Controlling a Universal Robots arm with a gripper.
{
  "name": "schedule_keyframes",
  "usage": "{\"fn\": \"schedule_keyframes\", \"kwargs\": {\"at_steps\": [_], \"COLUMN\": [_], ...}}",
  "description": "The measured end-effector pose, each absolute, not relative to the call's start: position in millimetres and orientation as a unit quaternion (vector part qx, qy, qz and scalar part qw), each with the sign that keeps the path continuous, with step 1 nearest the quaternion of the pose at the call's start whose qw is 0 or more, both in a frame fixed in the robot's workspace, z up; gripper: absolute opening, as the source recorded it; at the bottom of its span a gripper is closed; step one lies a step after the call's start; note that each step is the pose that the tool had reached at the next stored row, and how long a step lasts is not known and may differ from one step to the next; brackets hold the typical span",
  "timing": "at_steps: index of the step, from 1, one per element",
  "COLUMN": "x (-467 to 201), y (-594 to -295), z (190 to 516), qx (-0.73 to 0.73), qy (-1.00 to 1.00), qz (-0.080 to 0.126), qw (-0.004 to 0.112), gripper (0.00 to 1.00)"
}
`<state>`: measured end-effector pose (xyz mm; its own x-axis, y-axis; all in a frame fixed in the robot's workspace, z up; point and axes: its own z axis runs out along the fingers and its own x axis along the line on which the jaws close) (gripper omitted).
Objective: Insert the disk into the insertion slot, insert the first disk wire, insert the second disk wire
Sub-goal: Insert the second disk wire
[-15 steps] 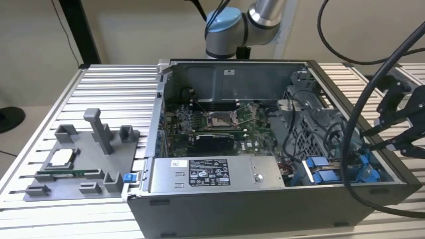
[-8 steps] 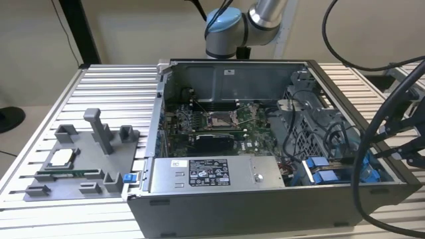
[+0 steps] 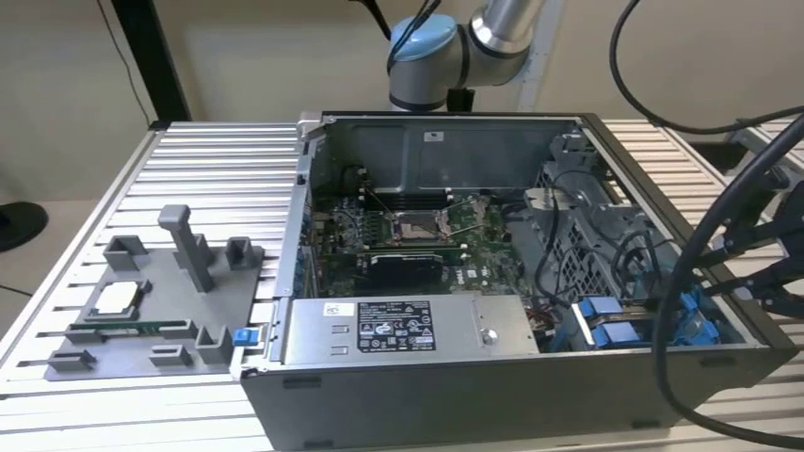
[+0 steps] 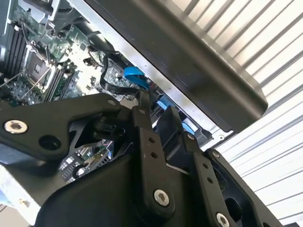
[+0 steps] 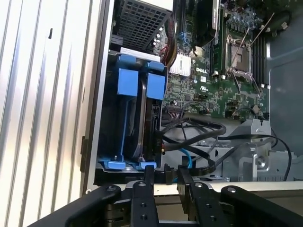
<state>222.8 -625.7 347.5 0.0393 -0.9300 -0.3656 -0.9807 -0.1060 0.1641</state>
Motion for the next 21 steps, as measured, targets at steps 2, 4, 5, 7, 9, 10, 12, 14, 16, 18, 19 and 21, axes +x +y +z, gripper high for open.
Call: {"fn": "schedule_keyframes", "kwargs": {"at_steps": [2,4,5,7,9,10,12,14,16,18,19,21], "x": [222,222,222,221,221,221,221,221,220,220,219,219], "y": [-626,-626,-626,-626,-626,-626,-627,-627,-627,-627,-627,-627], "z": [346,345,344,343,342,341,340,339,338,337,336,336], "qx": [-0.716,-0.714,-0.713,-0.711,-0.710,-0.709,-0.709,-0.709,-0.707,-0.706,-0.705,-0.704], "qy": [0.667,0.668,0.669,0.669,0.670,0.670,0.670,0.670,0.670,0.670,0.670,0.670], "qz": [0.195,0.197,0.198,0.201,0.204,0.204,0.204,0.205,0.208,0.212,0.214,0.216], "qw": [0.068,0.070,0.072,0.076,0.079,0.079,0.079,0.080,0.084,0.088,0.090,0.093], "gripper": [1.00,1.00,1.00,1.00,1.00,1.00,1.00,1.00,1.00,1.00,1.00,0.00]}}
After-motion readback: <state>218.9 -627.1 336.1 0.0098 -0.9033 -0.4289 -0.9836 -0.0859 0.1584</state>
